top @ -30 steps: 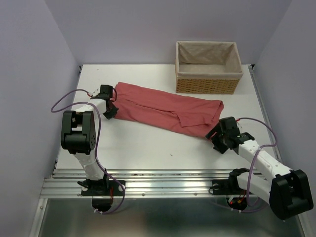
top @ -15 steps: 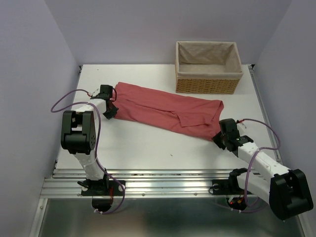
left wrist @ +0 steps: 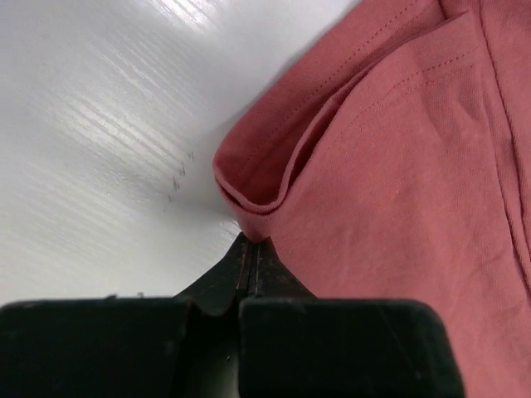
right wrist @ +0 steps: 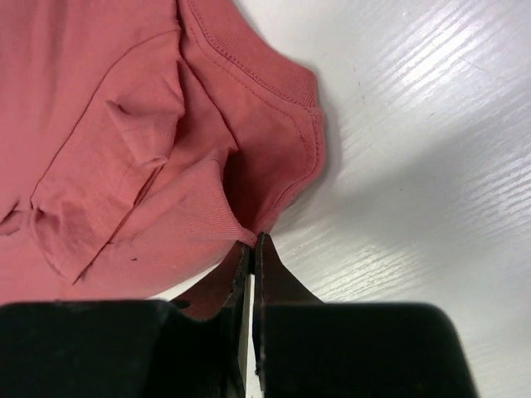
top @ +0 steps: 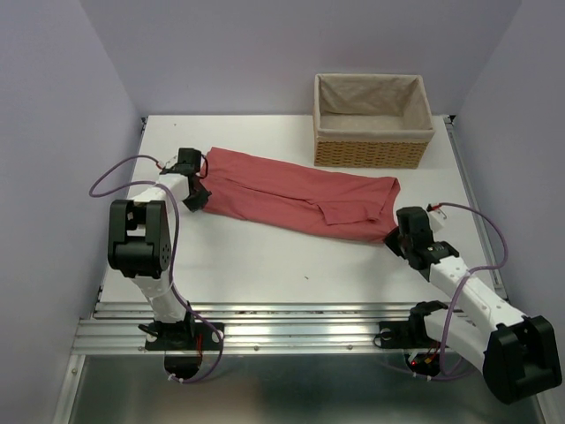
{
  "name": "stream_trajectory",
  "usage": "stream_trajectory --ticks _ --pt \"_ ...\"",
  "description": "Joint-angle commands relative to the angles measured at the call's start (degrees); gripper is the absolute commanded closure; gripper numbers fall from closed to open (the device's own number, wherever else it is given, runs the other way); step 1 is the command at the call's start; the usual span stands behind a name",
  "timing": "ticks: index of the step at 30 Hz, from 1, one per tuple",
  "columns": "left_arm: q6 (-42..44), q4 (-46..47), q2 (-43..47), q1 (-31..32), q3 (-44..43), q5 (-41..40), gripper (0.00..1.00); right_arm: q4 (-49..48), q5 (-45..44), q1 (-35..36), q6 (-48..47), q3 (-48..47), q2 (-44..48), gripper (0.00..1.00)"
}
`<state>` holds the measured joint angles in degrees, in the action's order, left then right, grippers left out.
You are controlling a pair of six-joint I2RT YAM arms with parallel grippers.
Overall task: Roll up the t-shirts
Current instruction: Fold the T-shirt at the center of the board.
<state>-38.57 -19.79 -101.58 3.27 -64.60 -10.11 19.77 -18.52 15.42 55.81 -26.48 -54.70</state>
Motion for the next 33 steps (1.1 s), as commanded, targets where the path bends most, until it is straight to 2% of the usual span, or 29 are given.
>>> stream_trajectory --ticks 1,10,16,18,19,20,22,23,25,30,33 --pt "1.65 -2.01 3.93 -0.28 -0.44 -0.88 1.0 1.93 -3.27 -0.39 -1.76 -2.96 1.17 0.99" --pt "1.92 -1.57 7.01 -0.37 5.71 -1.4 1.0 5.01 -3.19 -0.39 -2.2 -2.53 3.1 0.99" --pt "1.21 -1.57 7.63 -0.54 8.52 -1.76 1.0 6.42 -2.13 -0.39 -0.97 1.16 5.3 0.99" --pt "1.39 -1.65 7.62 -0.54 8.44 -0.88 0.98 6.86 -1.61 -0.39 -1.14 1.34 5.3 0.75" --pt "1.21 -1.83 8.32 -0.54 8.26 -0.62 0.91 7.38 -1.34 -0.39 -1.4 1.08 5.22 0.55" --pt "1.21 -1.92 8.85 -0.63 8.26 -0.44 0.84 7.48 -1.34 -0.39 -1.93 0.82 5.13 0.45" --pt "1.3 -2.88 10.86 -0.63 7.04 -0.44 0.68 8.61 -1.43 -0.39 -2.64 -1.1 4.86 0.34" --pt "1.65 -3.84 11.66 -0.63 5.81 -0.79 0.61 8.88 -1.69 -0.39 -3.86 -1.9 4.86 0.32" --pt "2.0 -4.9 13.77 -0.54 4.31 -1.4 0.55 9.23 -1.08 -0.39 -5.35 -4.8 4.86 0.29" --pt "3.14 -7.63 16.76 -0.46 -0.87 -2.9 0.54 6.52 3.31 -0.39 -9.14 -10.95 1.45 0.27" --pt "3.67 -8.16 17.99 0.25 -2.54 -2.55 0.54 1.87 9.8 -0.39 -9.58 -14.21 -4.09 0.27"
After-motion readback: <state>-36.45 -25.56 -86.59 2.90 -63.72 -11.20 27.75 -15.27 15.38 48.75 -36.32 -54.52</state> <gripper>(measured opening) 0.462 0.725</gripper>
